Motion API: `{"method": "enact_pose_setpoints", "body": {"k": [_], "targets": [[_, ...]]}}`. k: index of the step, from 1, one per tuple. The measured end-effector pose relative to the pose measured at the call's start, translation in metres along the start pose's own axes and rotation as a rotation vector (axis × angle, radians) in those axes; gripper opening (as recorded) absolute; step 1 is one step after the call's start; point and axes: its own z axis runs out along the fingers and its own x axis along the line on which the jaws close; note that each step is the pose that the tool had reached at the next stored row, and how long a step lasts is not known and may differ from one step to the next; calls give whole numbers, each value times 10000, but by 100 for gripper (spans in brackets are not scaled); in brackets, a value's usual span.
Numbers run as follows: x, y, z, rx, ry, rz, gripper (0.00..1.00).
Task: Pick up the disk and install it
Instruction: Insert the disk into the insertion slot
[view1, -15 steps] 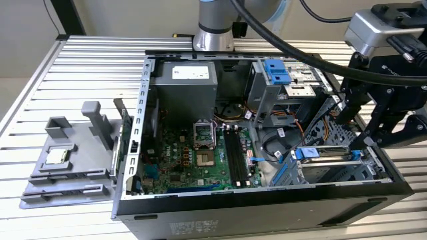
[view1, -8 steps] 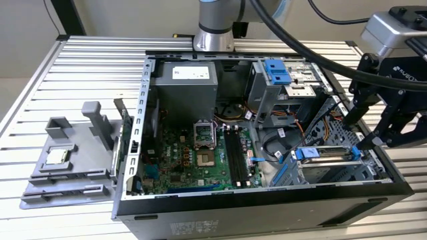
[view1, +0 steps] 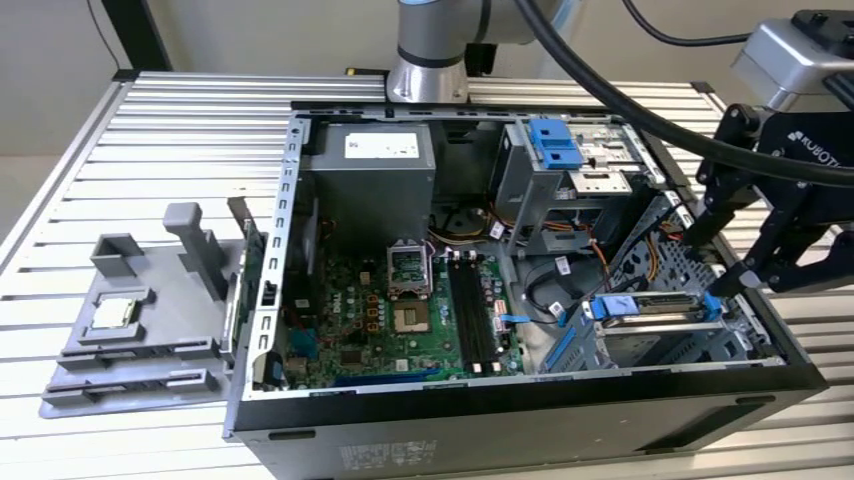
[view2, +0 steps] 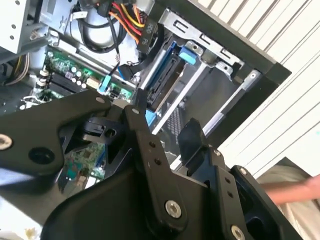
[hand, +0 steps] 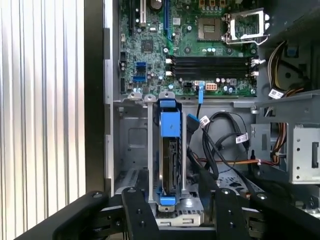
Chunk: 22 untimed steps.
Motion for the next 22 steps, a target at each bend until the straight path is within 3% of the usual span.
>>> {"method": "enact_pose_setpoints", "body": {"k": [4,6,8,14,20,22], "targets": [[-5,-54,19,-11,-117,-9,100],[-13,-56,37,-24,-147,-10,100],[-58,-43,75,-24,-148,-11,100],[-298,-43,132,-24,-151,-14,100],[-310,-104,139,-51,-131,-265,100],[-309,-113,139,-99,-149,-284,100]]}}
